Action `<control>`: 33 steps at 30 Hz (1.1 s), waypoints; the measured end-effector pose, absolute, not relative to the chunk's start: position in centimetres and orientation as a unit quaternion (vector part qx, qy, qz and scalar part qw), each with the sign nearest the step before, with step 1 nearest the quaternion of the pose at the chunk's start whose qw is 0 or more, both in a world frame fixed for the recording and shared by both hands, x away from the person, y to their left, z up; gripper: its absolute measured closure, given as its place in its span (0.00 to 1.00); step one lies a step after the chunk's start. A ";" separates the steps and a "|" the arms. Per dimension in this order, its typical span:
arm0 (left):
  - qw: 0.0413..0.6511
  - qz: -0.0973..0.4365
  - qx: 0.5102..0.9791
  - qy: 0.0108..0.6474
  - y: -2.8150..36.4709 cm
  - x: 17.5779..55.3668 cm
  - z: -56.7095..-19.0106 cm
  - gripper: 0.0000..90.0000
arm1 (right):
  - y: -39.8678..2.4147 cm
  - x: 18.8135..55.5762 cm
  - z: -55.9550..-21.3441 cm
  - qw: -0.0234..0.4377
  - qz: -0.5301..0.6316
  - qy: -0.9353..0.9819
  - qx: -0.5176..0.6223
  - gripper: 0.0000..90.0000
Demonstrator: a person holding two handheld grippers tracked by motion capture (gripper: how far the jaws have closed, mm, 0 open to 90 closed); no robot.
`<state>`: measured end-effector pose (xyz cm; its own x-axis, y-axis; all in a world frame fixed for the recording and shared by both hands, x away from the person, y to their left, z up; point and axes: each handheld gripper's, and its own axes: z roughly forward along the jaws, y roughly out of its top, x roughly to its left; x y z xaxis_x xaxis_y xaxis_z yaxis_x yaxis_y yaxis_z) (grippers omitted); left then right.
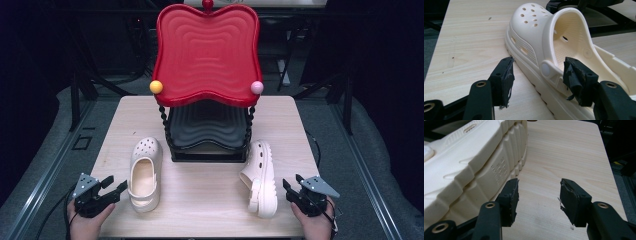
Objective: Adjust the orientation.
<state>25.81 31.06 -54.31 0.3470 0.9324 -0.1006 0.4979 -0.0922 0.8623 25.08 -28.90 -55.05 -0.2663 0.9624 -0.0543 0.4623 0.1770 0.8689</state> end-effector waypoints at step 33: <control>0.431 0.261 0.711 0.490 28.6 27.2 -52.1 0.66 | -27.9 25.2 -55.1 0.277 0.387 0.704 0.527 0.61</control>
<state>27.18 28.64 -52.15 0.3829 0.9224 -0.0509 0.4725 -0.1482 0.8688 25.18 -27.87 -55.15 -0.2898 0.9569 0.0175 0.5278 0.1446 0.8370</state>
